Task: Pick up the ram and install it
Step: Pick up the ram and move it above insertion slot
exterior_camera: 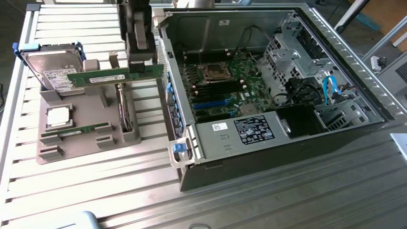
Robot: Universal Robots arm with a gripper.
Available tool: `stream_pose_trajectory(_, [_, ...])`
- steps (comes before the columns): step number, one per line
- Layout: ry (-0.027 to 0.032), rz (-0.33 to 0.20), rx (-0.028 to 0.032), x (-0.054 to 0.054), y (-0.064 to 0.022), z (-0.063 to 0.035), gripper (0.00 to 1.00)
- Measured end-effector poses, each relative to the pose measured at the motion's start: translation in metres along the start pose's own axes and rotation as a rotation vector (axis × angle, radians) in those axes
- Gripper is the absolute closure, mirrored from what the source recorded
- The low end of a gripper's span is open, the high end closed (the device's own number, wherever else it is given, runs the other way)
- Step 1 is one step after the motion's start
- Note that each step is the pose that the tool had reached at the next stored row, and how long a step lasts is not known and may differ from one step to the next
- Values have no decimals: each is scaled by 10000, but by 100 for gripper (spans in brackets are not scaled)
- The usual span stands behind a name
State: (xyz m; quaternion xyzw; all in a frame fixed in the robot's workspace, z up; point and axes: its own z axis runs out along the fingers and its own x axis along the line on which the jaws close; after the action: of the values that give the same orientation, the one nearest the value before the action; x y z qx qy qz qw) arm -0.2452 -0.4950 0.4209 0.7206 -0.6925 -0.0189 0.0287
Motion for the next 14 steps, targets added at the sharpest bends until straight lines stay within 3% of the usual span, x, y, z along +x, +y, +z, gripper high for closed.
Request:
stream_pose_trajectory(2, [-2,-1,-53,7,-177,-19,88])
stream_pose_trajectory(8, [-8,-3,-183,24,-596,-68,88])
stream_pose_trajectory(9, [-9,-4,-233,31,-751,-86,88])
stream_pose_trajectory(11, [-11,-5,-283,37,-906,-103,88])
stream_pose_trajectory(14, [-13,-5,-338,45,-1075,-120,88])
